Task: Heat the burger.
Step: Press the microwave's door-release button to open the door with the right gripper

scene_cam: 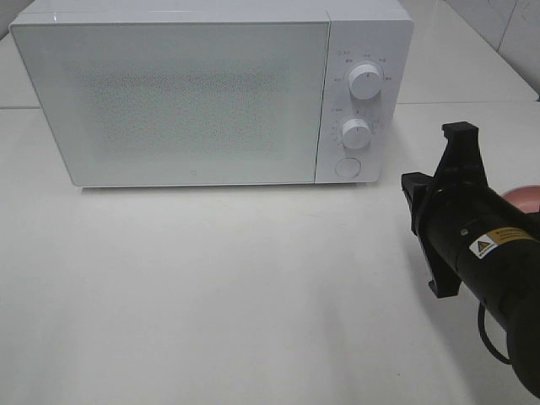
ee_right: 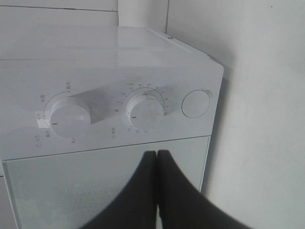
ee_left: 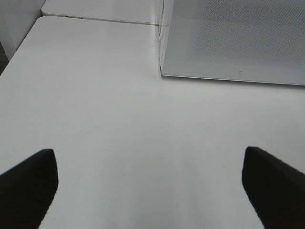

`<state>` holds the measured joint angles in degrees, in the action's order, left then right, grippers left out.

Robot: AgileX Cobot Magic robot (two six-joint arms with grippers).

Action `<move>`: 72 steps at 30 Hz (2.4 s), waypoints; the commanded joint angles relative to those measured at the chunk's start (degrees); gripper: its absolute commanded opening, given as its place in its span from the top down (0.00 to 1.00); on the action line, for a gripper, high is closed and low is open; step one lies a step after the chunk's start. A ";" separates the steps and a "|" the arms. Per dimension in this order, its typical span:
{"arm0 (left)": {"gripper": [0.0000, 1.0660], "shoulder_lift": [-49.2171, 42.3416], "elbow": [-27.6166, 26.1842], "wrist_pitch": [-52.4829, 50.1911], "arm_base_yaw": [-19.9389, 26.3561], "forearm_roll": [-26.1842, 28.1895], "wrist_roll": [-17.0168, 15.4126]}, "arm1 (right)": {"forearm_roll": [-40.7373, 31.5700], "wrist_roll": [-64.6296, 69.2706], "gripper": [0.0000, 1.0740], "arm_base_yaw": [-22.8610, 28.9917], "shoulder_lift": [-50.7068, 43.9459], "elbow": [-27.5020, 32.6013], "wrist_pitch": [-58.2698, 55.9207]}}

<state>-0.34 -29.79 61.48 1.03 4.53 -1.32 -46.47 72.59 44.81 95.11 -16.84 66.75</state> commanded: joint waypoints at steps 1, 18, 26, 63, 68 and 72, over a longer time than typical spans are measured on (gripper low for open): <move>0.08 -0.92 0.11 -0.06 -0.34 0.40 0.00 | 0.46 1.32 1.00 0.11 -0.17 -0.29 -1.60; 0.08 -0.92 0.11 -0.06 -0.34 0.40 0.00 | -2.18 2.86 1.00 0.00 4.58 -4.81 -3.50; 0.08 -0.92 0.11 -0.06 -0.34 0.40 0.00 | -2.98 3.38 1.00 -0.52 10.49 -10.54 -3.78; 0.08 -0.92 0.11 -0.06 -0.34 0.40 0.00 | -1.03 -2.46 1.00 -10.77 20.63 -26.70 -13.41; 0.08 -0.92 0.11 -0.06 -0.34 0.40 0.00 | 0.40 -0.92 1.00 -11.40 22.29 -27.85 -14.38; 0.08 -0.92 0.11 -0.06 -0.34 0.40 0.00 | 1.09 -0.06 1.00 -11.40 23.55 -28.59 -14.73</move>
<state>-0.34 -29.79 61.48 1.03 4.53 -1.32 -46.18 72.25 33.52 118.43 -44.81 52.43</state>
